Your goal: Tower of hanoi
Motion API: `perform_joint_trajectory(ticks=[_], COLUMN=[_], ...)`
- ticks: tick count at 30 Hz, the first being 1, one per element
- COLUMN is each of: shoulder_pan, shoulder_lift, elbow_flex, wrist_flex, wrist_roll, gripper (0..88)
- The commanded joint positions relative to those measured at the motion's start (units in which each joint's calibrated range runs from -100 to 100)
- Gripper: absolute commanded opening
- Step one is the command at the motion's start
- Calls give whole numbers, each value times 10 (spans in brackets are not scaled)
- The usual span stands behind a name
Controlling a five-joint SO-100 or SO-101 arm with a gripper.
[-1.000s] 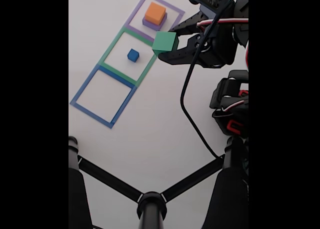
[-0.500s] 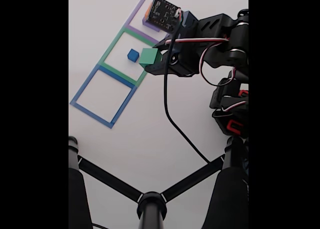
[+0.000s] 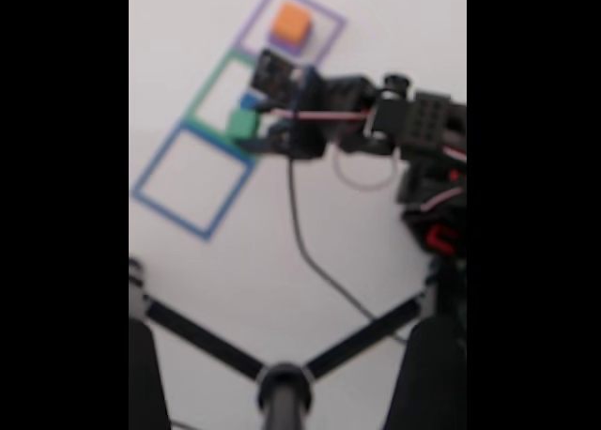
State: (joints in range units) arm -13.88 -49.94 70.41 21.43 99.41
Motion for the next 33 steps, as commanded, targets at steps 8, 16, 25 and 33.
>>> perform_joint_trajectory(ticks=[8,16,25,33], shoulder_pan=[-54,-69,-85,-86], shoulder_lift=[144,314,464,563], elbow_flex=[101,105,72,-6], wrist_flex=[-339,-557,-685,-700], wrist_roll=[6,6,6,6], gripper=[125,125,125,124])
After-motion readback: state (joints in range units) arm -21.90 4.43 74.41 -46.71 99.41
